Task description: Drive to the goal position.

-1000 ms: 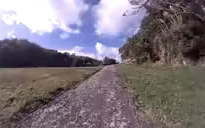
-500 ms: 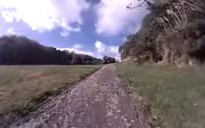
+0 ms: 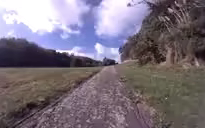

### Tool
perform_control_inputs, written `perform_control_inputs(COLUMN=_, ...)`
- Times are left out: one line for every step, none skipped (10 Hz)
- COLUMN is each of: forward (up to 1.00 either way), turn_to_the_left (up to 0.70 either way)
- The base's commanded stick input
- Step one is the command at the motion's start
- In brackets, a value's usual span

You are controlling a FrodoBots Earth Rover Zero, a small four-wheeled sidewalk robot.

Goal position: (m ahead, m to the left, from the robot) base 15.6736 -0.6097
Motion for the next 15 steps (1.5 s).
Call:
perform_control_inputs(forward=1.0, turn_to_the_left=-0.03)
perform_control_inputs(forward=1.0, turn_to_the_left=-0.04)
perform_control_inputs(forward=1.0, turn_to_the_left=-0.02)
perform_control_inputs(forward=1.0, turn_to_the_left=-0.03)
perform_control_inputs(forward=1.0, turn_to_the_left=-0.09)
perform_control_inputs(forward=1.0, turn_to_the_left=-0.23)
perform_control_inputs(forward=1.0, turn_to_the_left=-0.39)
perform_control_inputs(forward=1.0, turn_to_the_left=-0.38)
perform_control_inputs(forward=1.0, turn_to_the_left=0.0)
perform_control_inputs(forward=1.0, turn_to_the_left=0.0)
perform_control_inputs(forward=1.0, turn_to_the_left=0.0)
perform_control_inputs(forward=1.0, turn_to_the_left=0.0)
perform_control_inputs(forward=1.0, turn_to_the_left=0.0)
perform_control_inputs(forward=1.0, turn_to_the_left=0.0)
perform_control_inputs(forward=1.0, turn_to_the_left=0.0)
